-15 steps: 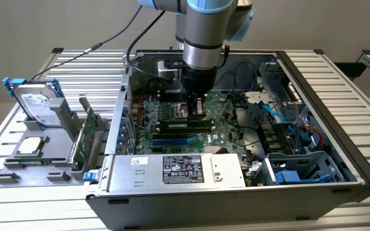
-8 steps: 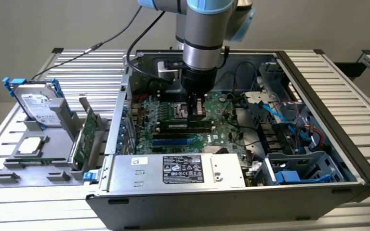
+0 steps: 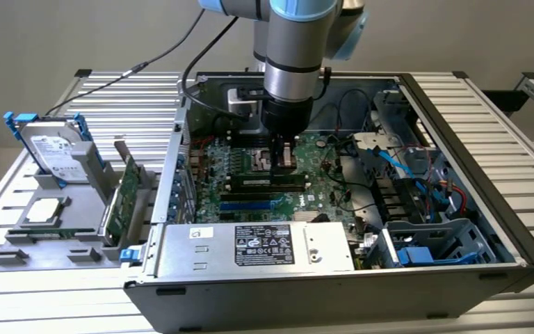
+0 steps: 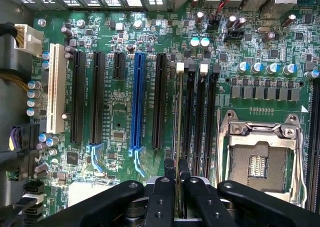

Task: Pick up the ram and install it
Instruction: 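Insert the ram into the slot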

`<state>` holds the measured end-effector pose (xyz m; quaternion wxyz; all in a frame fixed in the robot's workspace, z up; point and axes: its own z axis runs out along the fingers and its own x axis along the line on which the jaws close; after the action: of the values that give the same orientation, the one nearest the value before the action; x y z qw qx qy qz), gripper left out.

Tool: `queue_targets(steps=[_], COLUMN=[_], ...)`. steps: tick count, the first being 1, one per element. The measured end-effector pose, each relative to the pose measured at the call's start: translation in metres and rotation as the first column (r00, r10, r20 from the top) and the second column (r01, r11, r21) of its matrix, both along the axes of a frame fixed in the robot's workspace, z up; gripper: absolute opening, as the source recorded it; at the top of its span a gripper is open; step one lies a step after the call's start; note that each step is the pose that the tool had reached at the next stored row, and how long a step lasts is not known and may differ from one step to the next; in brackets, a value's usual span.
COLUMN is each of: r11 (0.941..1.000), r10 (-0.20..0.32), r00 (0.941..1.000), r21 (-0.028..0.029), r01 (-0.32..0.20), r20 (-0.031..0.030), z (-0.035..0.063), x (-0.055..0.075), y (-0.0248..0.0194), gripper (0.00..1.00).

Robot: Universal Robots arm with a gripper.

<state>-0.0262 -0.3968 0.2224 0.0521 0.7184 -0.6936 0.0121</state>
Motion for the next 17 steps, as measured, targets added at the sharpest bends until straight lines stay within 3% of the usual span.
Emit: queue_targets(steps=[17], r11=[0.9997], r10=[-0.025], r00=[0.9997], r21=[0.0007], r01=[0.025], r20=[0.0001], z=[-0.0035], x=[0.0002], y=[0.0], gripper=[0.14])
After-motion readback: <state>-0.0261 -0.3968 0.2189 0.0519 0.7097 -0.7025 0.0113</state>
